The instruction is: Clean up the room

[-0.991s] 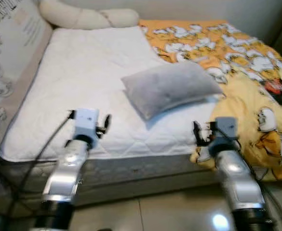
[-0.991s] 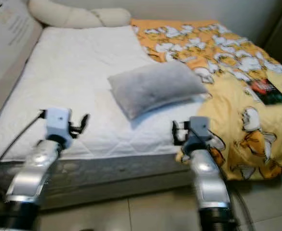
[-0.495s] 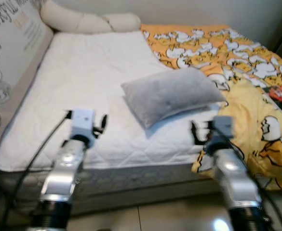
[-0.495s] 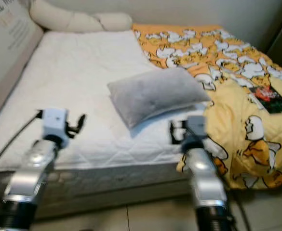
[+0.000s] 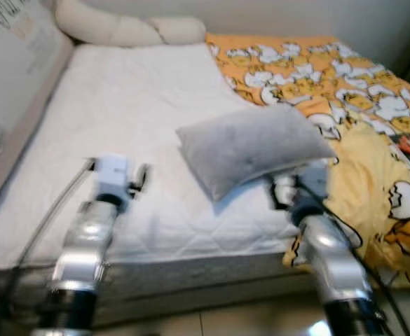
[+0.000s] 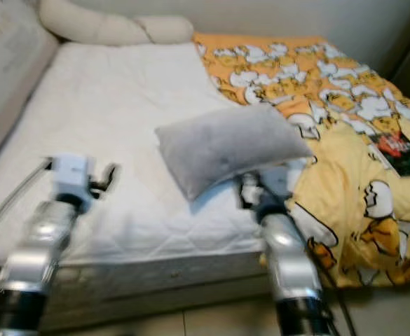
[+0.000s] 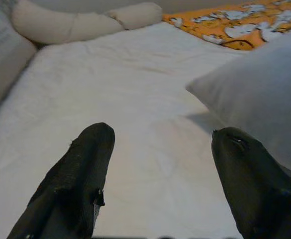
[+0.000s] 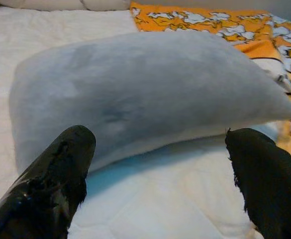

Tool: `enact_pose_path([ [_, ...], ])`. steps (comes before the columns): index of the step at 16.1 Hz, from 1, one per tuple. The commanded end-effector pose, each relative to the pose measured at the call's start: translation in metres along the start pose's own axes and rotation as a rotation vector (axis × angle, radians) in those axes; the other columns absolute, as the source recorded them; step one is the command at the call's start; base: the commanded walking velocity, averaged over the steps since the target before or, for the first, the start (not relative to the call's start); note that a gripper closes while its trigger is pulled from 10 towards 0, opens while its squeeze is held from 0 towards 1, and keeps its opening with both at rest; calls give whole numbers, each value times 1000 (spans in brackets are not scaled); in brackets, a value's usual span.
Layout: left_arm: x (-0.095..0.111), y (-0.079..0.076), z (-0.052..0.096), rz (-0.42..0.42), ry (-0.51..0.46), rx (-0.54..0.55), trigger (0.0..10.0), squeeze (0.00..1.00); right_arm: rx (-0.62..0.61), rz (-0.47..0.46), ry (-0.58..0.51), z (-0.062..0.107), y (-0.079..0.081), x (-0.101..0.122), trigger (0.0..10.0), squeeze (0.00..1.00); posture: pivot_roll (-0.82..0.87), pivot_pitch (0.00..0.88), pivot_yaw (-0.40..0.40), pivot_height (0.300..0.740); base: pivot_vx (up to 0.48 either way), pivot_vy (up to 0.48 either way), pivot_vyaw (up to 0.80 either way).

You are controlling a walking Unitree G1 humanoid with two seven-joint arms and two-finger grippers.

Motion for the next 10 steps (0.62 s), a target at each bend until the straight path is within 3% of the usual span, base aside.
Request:
enact_pose_path([
  [1, 4, -12, -2, 0, -15, -33, 10000, 0, -48, 12, -1, 1, -16, 1, 10000, 1000, 1, 0, -26, 740, 334, 0, 0],
  [9, 5, -11, -3, -2, -16, -32, 10000, 0, -30, 36, -17, -1, -13, 4, 10000, 1000, 3, 0, -24, 740, 333, 0, 0],
  [10, 5, -11, -3, -2, -16, -33, 10000, 0, -26, 51, -22, -1, -13, 5, 10000, 1000, 3, 0, -24, 740, 330, 0, 800],
])
Point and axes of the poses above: a point about 5 cm out from each wrist's last joint towards the gripper, its own z axis pointing back from the gripper into the wrist, its own x axis along the axis of the wrist's last joint, y = z × x, the point moved 4 cm from there along -z, pointing out of the wrist towards the gripper
